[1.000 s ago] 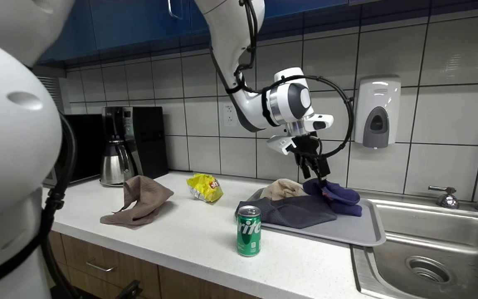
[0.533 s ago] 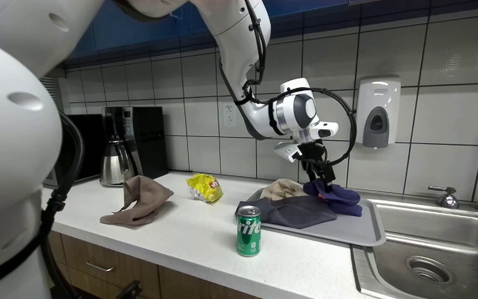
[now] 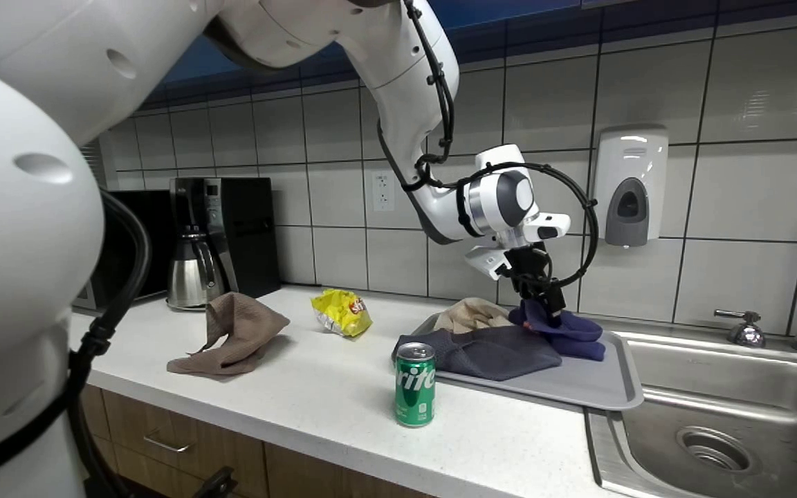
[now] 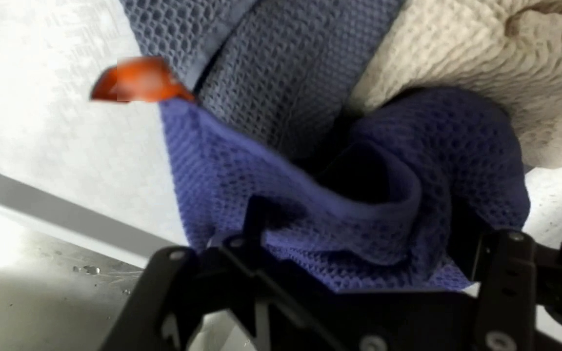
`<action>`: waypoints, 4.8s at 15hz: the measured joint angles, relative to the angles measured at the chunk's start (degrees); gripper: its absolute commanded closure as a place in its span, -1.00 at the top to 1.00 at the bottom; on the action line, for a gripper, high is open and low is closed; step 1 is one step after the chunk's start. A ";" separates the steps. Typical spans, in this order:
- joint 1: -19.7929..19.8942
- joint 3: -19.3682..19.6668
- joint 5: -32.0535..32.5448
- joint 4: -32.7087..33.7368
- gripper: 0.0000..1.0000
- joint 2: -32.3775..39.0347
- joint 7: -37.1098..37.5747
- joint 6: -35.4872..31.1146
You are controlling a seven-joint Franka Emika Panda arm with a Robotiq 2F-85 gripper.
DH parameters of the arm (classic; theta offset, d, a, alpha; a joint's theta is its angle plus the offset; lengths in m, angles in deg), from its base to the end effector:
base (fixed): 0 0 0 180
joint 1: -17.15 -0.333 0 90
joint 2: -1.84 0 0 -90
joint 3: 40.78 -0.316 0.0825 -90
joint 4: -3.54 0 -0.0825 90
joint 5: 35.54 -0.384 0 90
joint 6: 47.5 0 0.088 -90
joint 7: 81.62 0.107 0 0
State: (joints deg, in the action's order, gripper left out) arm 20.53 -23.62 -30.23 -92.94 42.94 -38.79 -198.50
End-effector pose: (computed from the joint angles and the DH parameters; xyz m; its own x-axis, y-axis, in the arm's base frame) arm 0.6685 -0.2180 0.2228 0.5626 -0.7521 0.3432 -0.8071 -0.5897 0.0307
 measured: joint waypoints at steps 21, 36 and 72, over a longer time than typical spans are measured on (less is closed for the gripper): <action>-0.62 2.05 -2.52 2.94 -0.96 2.09 0.04 1.00; -9.24 6.37 2.20 -10.93 -0.96 -12.62 4.58 0.55; -12.22 -7.95 14.82 -23.52 -0.96 -26.24 12.55 -5.58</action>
State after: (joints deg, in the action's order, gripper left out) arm 8.31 -31.57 -15.41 -116.46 16.70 -26.24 -204.08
